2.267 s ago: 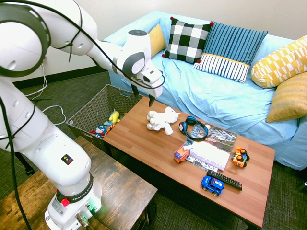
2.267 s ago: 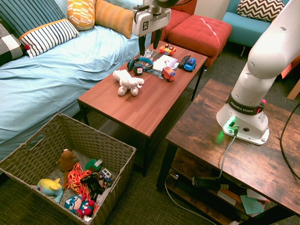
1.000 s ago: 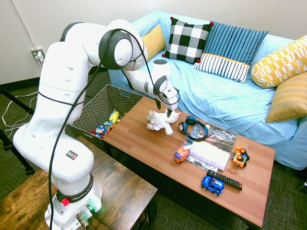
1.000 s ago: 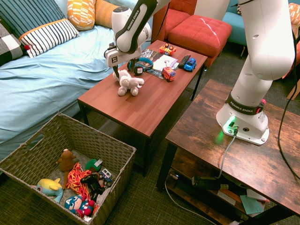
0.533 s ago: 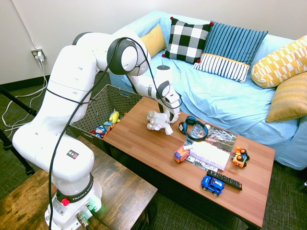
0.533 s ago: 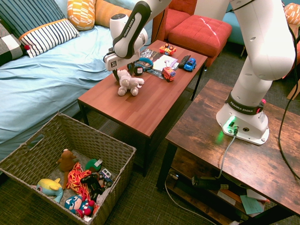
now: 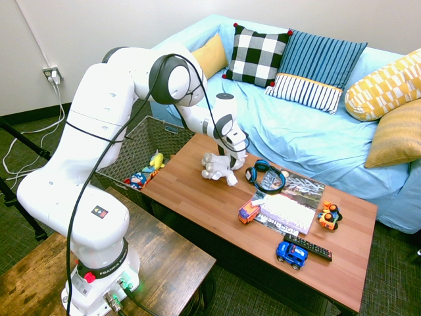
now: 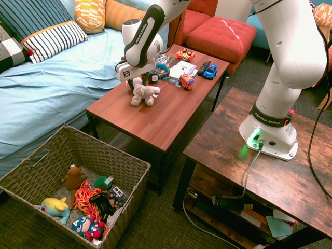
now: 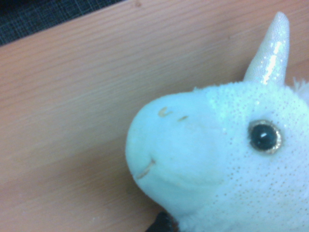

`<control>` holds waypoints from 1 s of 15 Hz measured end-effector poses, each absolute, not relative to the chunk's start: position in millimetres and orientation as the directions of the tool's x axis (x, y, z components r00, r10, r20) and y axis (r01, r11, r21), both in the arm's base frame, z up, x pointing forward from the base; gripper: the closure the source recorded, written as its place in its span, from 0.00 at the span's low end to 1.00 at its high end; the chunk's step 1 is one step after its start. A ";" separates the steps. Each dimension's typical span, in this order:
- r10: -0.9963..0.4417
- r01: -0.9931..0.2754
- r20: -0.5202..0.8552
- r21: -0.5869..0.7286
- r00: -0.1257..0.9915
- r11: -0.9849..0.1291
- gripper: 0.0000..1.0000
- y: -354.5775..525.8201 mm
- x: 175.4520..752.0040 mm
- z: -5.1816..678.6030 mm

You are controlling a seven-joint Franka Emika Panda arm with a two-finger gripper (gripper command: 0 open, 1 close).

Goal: Put the stuffed toy in the basket

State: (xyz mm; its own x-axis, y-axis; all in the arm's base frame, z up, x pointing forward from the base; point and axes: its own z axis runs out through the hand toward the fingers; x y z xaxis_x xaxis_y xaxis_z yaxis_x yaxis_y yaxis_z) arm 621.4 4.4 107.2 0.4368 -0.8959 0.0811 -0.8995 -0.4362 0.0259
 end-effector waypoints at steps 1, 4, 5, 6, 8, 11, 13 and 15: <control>-0.891 -0.894 0.072 0.042 0.448 -0.446 1.00 5.8 619.2 105.4; -0.869 -0.870 0.046 0.057 0.492 -0.490 1.00 18.5 616.8 108.7; -0.860 -0.860 0.040 0.051 0.509 -0.507 1.00 24.3 617.0 115.4; -0.852 -0.852 0.035 0.042 0.523 -0.522 1.00 29.5 616.7 125.1; -0.835 -0.836 0.031 0.024 0.549 -0.549 1.00 37.5 613.1 151.5; -0.808 -0.808 0.031 -0.007 0.588 -0.589 1.00 61.1 601.3 197.9; -0.764 -0.763 0.037 -0.035 0.645 -0.646 1.00 106.7 587.2 225.8; -0.713 -0.711 0.033 -0.062 0.700 -0.701 1.00 167.4 570.0 242.9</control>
State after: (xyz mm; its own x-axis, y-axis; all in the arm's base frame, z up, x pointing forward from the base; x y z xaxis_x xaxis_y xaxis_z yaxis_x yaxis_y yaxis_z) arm 570.0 167.4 242.9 0.7003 -0.7131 0.0331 -0.7107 -0.7008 -0.0620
